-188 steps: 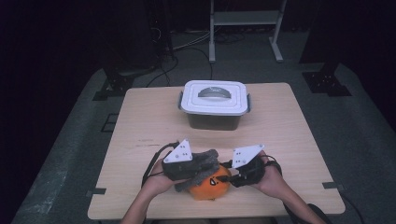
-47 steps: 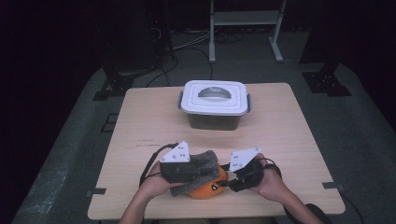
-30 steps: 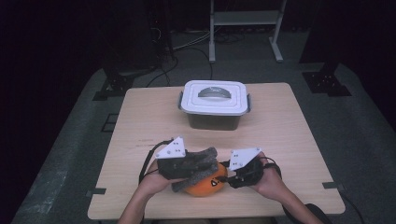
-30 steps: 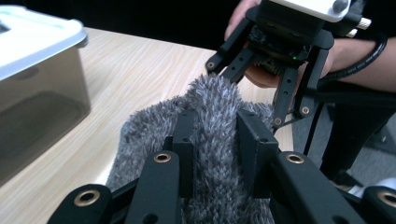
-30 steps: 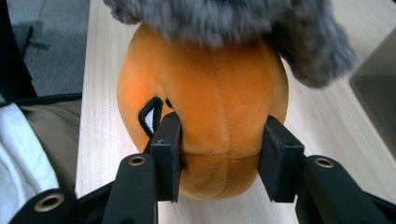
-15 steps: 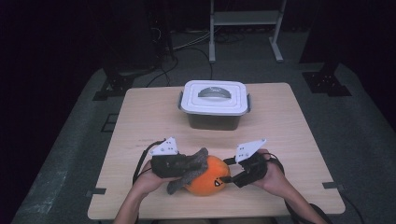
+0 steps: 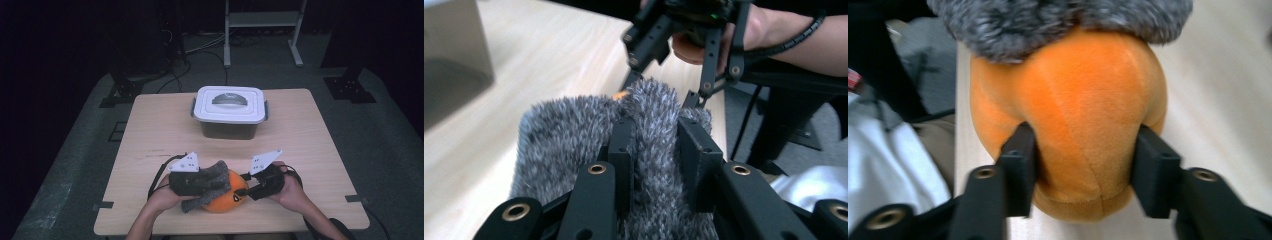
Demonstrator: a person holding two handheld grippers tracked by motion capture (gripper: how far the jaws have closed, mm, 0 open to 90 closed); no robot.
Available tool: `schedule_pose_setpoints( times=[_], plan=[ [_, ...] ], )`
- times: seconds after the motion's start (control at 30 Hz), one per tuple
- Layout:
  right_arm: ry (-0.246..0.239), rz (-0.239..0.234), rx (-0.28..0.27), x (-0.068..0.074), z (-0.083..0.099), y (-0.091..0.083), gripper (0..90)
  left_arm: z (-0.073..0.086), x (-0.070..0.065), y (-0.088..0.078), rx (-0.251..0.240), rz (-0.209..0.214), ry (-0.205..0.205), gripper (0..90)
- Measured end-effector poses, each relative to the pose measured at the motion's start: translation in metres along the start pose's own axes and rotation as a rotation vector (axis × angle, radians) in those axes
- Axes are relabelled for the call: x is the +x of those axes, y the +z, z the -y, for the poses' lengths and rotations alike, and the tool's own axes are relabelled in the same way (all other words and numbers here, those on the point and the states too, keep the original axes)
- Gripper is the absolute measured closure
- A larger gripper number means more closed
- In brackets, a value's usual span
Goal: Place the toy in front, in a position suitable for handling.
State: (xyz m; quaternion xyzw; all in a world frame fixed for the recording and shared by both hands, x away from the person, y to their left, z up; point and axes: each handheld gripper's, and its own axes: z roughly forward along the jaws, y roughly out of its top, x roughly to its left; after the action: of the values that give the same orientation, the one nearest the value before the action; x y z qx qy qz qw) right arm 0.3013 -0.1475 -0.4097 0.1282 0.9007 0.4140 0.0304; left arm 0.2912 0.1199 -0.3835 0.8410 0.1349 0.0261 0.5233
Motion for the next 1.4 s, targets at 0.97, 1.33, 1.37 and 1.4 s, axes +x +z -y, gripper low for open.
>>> schedule_pose_setpoints(
  times=[0.97,1.33,1.37,1.4],
  plan=[
    [0.056,-0.082,0.028,-0.009,0.009,-0.003,22.3,0.005,-0.003,0.008,0.042,0.021,0.011,70.3],
    [0.015,0.025,-0.055,0.001,0.002,-0.006,48.9,-0.004,-0.004,0.001,-0.041,-0.035,0.024,70.3],
    [0.007,0.044,-0.076,0.002,0.000,-0.009,48.9,-0.006,-0.005,0.000,-0.056,-0.046,0.036,70.4],
    [-0.009,0.061,-0.089,0.002,-0.001,-0.011,48.6,-0.007,-0.006,-0.001,-0.067,-0.056,0.042,70.4]
  ],
)
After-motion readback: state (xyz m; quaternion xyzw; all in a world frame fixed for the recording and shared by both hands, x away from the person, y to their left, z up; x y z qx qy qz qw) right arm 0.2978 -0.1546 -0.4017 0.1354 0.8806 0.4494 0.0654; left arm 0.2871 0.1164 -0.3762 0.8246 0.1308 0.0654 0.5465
